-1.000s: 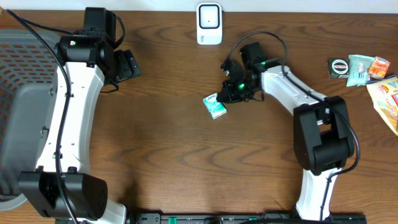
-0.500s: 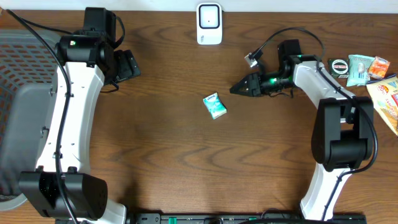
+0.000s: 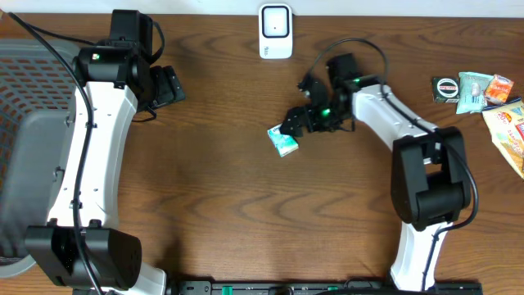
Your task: Scan the item barcode
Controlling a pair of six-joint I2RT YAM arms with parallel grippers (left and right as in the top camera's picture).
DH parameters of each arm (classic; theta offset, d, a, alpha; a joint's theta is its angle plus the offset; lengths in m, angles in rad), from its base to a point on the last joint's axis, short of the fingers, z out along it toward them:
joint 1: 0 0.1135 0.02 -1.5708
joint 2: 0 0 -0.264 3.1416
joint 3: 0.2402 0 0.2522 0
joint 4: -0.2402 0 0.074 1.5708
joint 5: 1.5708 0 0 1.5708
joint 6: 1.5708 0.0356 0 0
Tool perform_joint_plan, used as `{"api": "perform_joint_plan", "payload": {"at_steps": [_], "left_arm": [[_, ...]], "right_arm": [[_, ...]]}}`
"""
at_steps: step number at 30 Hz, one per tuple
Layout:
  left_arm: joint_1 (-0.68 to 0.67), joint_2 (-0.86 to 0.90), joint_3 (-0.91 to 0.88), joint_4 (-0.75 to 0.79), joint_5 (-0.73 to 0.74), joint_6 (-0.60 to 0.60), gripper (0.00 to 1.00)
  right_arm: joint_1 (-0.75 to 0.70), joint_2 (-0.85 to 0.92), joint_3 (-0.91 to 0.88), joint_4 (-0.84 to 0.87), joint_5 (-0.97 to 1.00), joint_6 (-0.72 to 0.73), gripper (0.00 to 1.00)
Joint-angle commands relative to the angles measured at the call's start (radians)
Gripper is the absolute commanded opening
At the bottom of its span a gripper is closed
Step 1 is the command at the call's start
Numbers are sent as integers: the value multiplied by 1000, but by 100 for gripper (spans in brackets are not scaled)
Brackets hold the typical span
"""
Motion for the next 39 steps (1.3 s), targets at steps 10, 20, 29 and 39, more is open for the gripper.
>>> {"api": "perform_joint_plan", "payload": {"at_steps": [10, 20, 29, 39], "left_arm": [[3, 5, 2, -3, -16, 2, 98], [3, 5, 2, -3, -16, 2, 98], [3, 5, 2, -3, -16, 2, 98], [3, 5, 2, -3, -16, 2, 98]], "right_arm": [[89, -32, 1, 6, 250, 135, 54], [90, -32, 1, 5, 183, 135, 55], [116, -32, 1, 3, 182, 135, 49], [129, 10, 0, 2, 209, 144, 44]]}}
